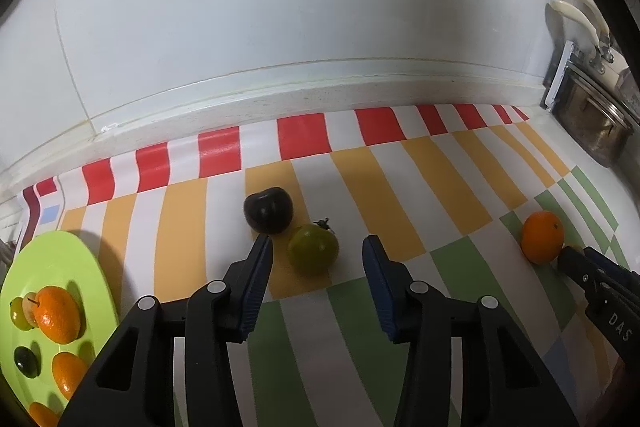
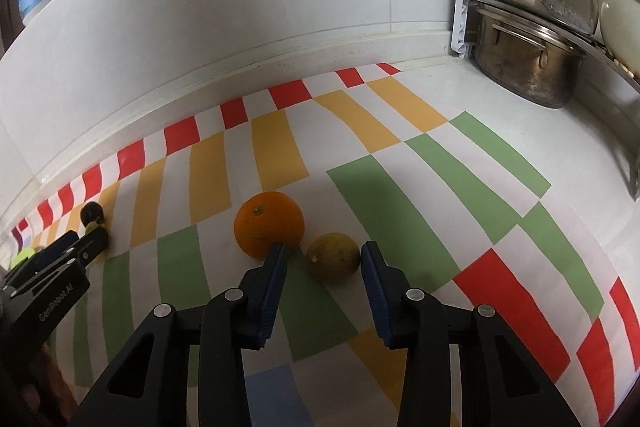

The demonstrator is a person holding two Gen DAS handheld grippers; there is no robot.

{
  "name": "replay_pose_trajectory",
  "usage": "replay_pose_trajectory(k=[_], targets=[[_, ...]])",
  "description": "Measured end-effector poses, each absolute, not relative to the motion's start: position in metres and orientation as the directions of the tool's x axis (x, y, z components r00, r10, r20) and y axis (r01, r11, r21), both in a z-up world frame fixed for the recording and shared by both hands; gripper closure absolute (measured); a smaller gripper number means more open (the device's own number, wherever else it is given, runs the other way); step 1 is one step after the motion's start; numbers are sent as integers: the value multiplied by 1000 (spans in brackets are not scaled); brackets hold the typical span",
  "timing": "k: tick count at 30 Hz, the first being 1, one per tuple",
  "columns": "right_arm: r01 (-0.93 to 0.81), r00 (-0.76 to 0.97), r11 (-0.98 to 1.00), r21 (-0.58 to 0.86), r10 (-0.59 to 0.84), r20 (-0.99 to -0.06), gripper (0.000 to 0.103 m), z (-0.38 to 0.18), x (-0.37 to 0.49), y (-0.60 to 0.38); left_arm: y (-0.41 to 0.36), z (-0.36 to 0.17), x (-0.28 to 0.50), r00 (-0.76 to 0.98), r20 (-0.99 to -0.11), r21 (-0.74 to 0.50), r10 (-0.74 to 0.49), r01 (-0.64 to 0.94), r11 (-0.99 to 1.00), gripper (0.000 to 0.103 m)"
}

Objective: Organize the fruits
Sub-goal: 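Close the left gripper on the dark green tomato while the right closes on the yellow fruit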

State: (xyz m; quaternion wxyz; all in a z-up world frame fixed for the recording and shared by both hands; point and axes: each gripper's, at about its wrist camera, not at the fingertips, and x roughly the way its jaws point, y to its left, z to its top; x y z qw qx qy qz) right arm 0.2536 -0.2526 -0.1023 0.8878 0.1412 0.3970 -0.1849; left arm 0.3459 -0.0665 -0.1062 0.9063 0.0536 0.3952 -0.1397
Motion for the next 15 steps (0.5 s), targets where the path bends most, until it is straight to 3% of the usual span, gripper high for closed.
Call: replay_pose_trajectory(k=[7, 9, 15], targets=[[456, 593, 882, 120, -201, -780, 70, -111, 260, -258, -69, -110, 350, 625, -751, -13, -212, 306, 952, 67], [458, 596, 881, 121, -202, -777, 72, -113, 259, -259, -69, -110, 351, 622, -754, -12, -211, 308, 951, 75], [460, 596, 880, 116, -209, -775, 72, -116, 256, -260, -71, -109, 353, 623, -753, -8, -211, 312, 950, 75]])
